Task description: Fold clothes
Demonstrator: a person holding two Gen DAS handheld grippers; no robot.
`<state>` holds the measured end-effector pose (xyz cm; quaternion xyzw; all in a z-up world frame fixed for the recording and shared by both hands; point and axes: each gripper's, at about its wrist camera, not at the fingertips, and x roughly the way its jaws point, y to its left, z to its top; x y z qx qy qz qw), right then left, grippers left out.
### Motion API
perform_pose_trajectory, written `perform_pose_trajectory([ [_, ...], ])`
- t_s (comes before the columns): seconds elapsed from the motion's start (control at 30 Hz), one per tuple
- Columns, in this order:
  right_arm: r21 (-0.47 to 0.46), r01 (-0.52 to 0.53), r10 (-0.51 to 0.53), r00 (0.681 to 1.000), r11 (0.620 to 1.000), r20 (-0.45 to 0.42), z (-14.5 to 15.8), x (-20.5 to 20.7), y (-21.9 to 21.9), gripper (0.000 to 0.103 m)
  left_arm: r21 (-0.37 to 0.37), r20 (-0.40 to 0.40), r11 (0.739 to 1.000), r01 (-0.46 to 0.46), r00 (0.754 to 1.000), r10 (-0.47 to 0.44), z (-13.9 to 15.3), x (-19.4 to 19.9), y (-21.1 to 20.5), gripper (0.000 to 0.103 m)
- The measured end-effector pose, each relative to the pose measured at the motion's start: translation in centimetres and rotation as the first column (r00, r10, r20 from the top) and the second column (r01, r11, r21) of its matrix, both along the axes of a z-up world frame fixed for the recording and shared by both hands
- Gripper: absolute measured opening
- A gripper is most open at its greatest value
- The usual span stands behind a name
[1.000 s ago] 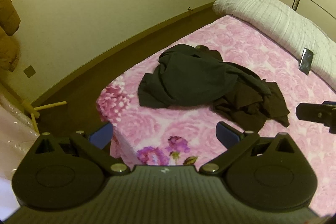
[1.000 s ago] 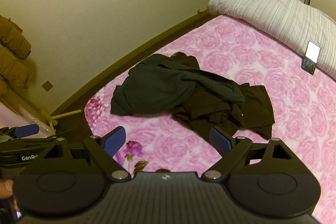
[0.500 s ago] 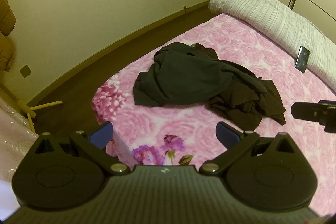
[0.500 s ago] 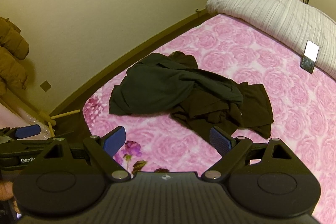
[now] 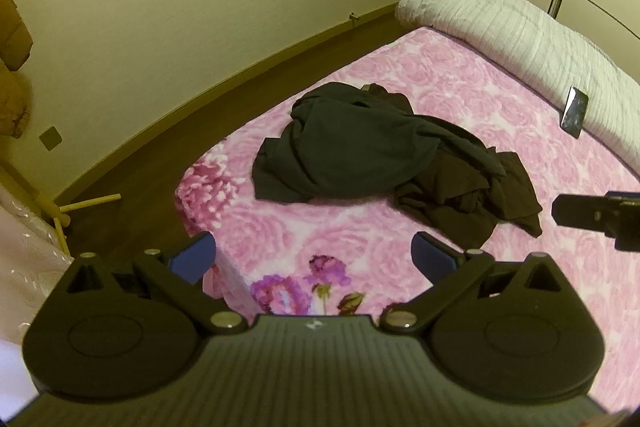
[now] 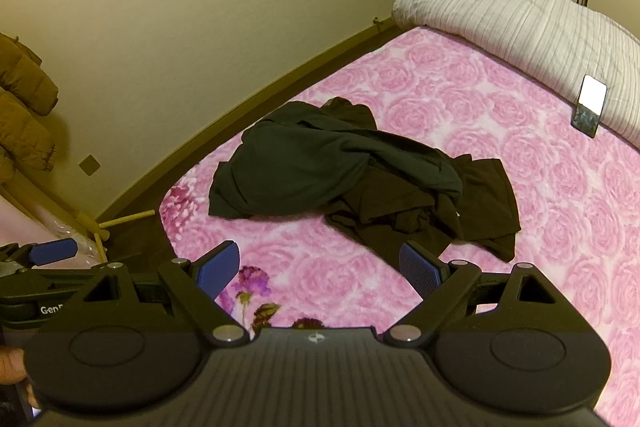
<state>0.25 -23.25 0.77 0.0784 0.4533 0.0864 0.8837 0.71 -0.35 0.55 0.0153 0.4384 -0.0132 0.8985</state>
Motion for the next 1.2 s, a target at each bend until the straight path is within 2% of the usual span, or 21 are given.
perform_pose_trajectory([
  [0.7, 0.029, 0.005, -0.005, 1.000, 1.000, -0.003, -0.6, 0.0, -2.7, 0.089, 0.017, -0.001, 0.999, -0.045, 0.999, 0.045, 0.2, -0.1, -1.3, 0.103],
  [1.2, 0.050, -0.063, 0.063, 0.998, 0.997, 0.003, -1.5, 1.3, -4.7, 0.089, 0.056, 0.026, 0.997, -0.056, 0.998, 0.055, 0.2, -1.2, -2.9, 0.103],
])
